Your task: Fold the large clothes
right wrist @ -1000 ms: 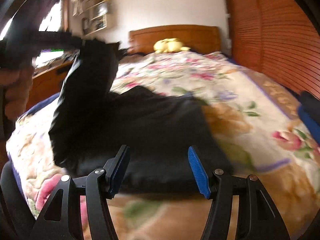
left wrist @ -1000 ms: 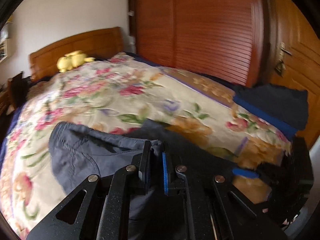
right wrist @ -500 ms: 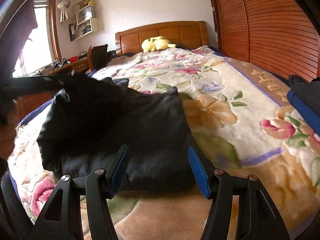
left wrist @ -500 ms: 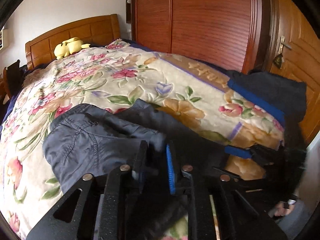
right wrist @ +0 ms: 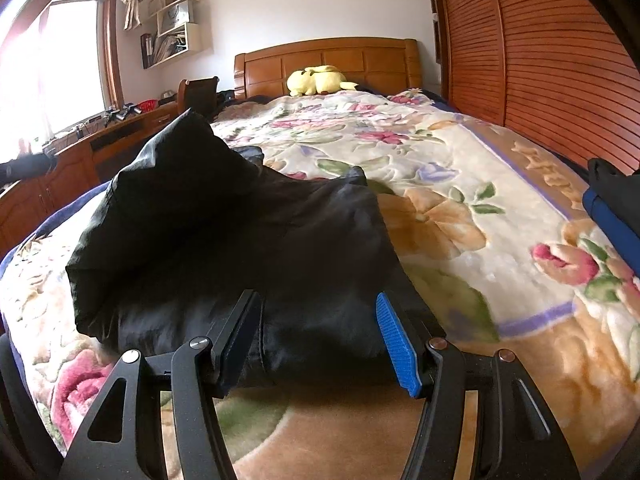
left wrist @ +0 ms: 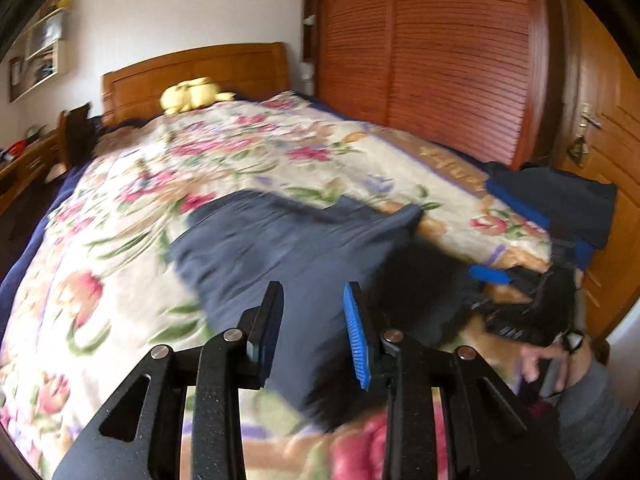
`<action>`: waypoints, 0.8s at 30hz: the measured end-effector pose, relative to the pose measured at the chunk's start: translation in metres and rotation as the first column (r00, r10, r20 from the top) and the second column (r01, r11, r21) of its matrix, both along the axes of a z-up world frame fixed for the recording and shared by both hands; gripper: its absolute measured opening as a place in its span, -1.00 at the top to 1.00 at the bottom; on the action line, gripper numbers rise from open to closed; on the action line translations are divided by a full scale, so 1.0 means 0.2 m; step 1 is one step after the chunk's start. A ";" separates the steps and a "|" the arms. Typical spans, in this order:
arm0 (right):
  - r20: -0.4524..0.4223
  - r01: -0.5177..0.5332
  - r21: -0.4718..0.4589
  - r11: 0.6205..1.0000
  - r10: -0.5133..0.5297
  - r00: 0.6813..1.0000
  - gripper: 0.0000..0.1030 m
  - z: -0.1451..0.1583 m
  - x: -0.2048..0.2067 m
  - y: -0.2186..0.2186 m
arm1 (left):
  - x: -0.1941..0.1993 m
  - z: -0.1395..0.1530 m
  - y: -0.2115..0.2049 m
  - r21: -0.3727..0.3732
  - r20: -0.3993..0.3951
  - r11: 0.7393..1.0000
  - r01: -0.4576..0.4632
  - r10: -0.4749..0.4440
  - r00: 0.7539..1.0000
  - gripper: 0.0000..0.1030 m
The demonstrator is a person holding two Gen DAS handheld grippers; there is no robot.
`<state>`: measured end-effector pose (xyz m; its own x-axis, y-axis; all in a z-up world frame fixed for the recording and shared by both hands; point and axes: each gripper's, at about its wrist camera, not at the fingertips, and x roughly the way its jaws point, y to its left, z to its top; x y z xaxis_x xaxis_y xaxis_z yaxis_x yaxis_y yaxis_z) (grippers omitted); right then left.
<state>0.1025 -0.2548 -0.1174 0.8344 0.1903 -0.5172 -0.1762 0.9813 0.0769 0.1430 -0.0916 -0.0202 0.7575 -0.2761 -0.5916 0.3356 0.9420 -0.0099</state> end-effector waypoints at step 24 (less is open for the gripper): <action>0.039 -0.053 -0.013 0.999 0.053 0.998 -0.21 0.25 0.08 0.01 | -0.12 -0.42 0.49 -0.025 -0.125 0.978 -0.206 0.201 0.972 0.38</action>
<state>0.1180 -0.2533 -0.0683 0.8428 0.2289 -0.4871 -0.2307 0.9713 0.0574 0.1195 0.0055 -0.1033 0.7236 -0.1471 -0.6743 0.1312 0.9885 -0.0749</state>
